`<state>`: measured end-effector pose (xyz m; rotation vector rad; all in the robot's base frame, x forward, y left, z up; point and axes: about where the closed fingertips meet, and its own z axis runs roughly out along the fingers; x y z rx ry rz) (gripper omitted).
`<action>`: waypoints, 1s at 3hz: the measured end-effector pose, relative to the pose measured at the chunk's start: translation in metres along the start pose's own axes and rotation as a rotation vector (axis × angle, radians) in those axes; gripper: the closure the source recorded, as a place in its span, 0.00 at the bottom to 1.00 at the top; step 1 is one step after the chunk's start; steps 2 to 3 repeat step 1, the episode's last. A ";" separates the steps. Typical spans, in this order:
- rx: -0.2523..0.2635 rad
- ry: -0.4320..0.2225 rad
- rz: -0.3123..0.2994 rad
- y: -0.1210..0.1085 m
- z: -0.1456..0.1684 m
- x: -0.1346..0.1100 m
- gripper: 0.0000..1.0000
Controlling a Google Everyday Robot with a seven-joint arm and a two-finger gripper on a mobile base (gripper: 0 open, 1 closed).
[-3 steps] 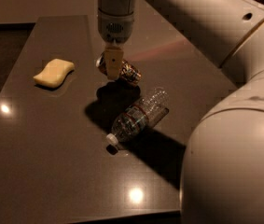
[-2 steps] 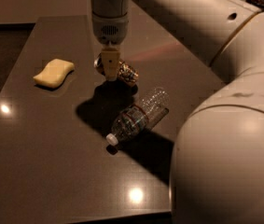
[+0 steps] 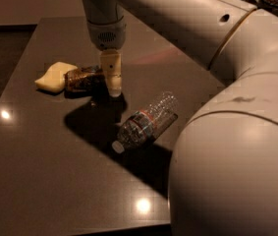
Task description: Knock orange can over
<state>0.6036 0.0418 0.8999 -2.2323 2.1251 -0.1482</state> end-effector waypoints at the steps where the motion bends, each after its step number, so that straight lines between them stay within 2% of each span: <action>1: 0.000 0.000 0.000 0.000 0.000 0.000 0.00; 3: 0.000 0.000 0.000 0.000 0.000 0.000 0.00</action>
Offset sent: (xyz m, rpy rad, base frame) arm 0.0000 0.0000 0.0000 0.0000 0.0000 0.0000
